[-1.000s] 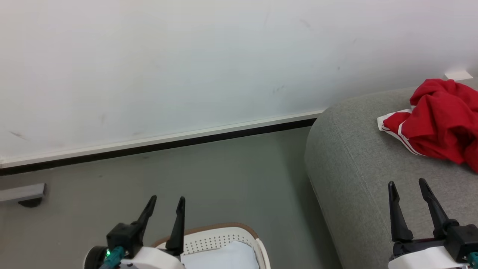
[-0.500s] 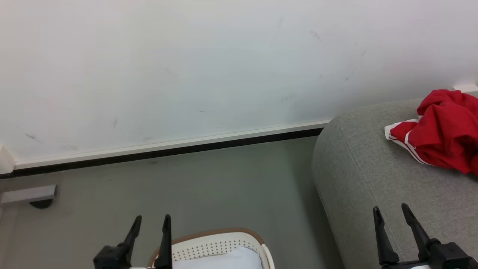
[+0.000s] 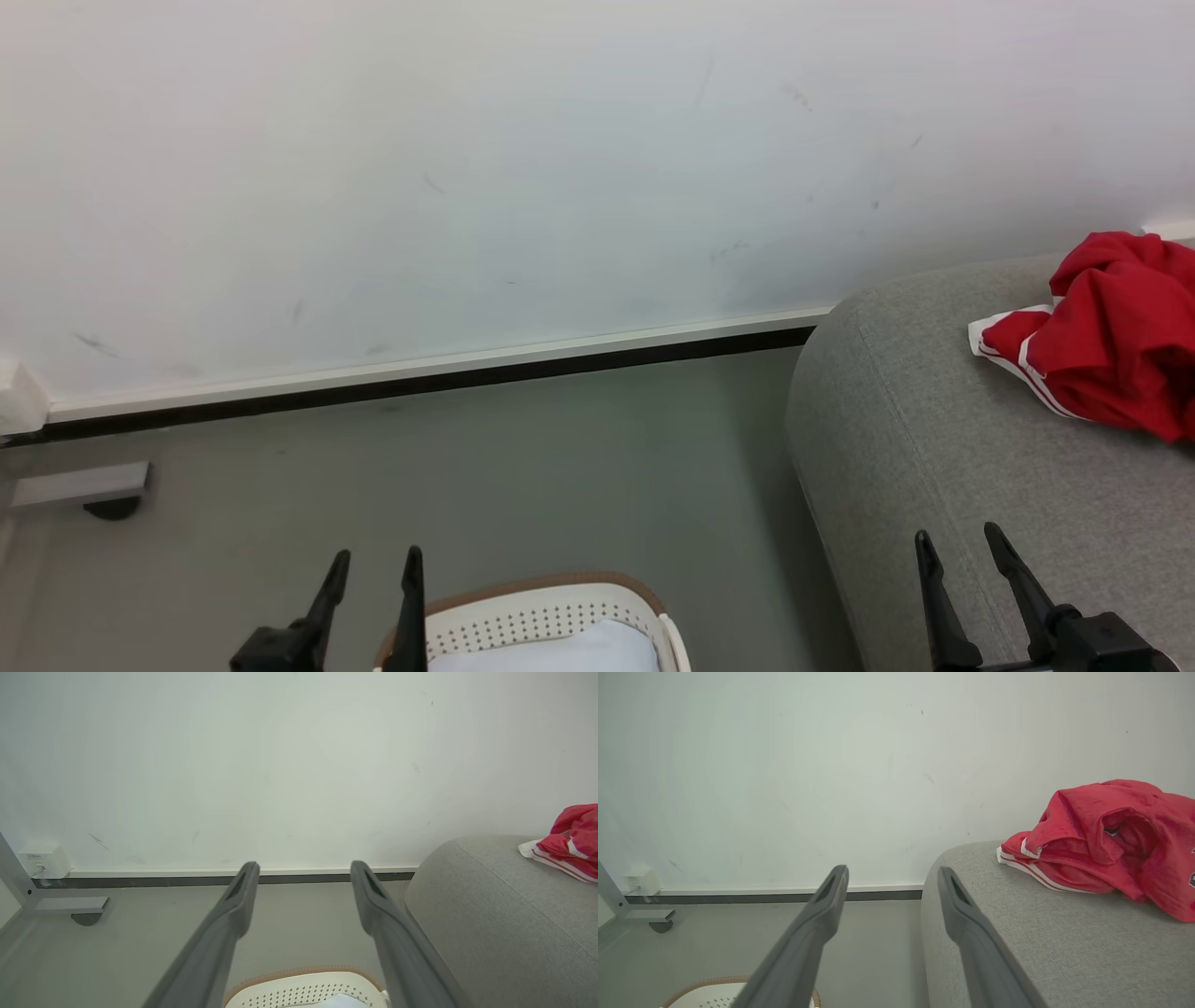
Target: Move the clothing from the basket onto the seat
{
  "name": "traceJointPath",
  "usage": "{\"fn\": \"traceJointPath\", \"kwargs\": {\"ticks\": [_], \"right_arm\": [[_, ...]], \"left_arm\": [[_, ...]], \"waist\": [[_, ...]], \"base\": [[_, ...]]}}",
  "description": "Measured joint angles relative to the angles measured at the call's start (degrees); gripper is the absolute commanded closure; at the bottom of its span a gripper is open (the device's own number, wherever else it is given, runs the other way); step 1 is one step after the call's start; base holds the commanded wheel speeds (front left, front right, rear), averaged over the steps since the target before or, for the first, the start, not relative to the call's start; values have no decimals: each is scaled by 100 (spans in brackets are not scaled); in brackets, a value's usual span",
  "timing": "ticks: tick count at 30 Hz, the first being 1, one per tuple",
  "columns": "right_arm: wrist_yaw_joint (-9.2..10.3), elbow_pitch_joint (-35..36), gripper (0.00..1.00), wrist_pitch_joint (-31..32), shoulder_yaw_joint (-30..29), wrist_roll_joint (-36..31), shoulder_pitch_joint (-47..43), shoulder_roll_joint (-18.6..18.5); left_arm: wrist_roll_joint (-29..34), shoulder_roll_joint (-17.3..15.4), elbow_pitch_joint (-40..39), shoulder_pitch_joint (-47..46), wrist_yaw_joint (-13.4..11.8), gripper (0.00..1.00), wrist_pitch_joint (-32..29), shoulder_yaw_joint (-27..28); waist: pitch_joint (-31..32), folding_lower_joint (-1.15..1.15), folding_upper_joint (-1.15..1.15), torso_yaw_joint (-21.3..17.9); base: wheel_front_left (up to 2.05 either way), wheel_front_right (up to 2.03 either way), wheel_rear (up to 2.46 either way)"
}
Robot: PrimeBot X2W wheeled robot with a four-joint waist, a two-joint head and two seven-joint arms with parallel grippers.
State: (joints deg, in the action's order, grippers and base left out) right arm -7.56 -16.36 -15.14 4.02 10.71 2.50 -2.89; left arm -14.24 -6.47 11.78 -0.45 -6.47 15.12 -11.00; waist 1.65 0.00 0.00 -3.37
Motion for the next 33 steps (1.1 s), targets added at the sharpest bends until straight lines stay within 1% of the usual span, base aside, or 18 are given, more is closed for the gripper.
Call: {"fn": "traceJointPath", "kwargs": {"ticks": [7, 8, 13, 15, 24, 33], "right_arm": [[1, -21, 0, 0, 63, 14, 9, 0], [0, -21, 100, 0, 73, 15, 9, 0], [0, -233, 100, 2, 102, 7, -116, 8], [0, -254, 100, 52, 101, 119, -161, 12], [0, -220, 100, 286, -10, 1136, -149, 7], [0, -180, 100, 508, -105, 2041, -135, -3]], "left_arm": [[133, 91, 40, 8, 143, 0, 0, 169], [180, 99, 44, 8, 180, 100, 0, 180], [188, 138, 283, 114, 190, 100, -4, 129], [91, 159, 321, 129, 209, 100, -60, 147], [-893, 180, 320, 102, 350, 100, -315, 342], [-1737, 194, 313, 53, 477, 100, -554, 516]], "waist": [[-29, 0, 0, -3], [-33, 0, 0, -6], [-35, 0, 0, -4], [-38, 0, 0, 0], [-48, 0, 0, 25], [-59, 0, 0, 50]], "base": [[0, 0, 0], [0, 0, 0], [0, 0, 0], [0, 0, 0], [0, 0, 0], [0, 0, 0]]}}
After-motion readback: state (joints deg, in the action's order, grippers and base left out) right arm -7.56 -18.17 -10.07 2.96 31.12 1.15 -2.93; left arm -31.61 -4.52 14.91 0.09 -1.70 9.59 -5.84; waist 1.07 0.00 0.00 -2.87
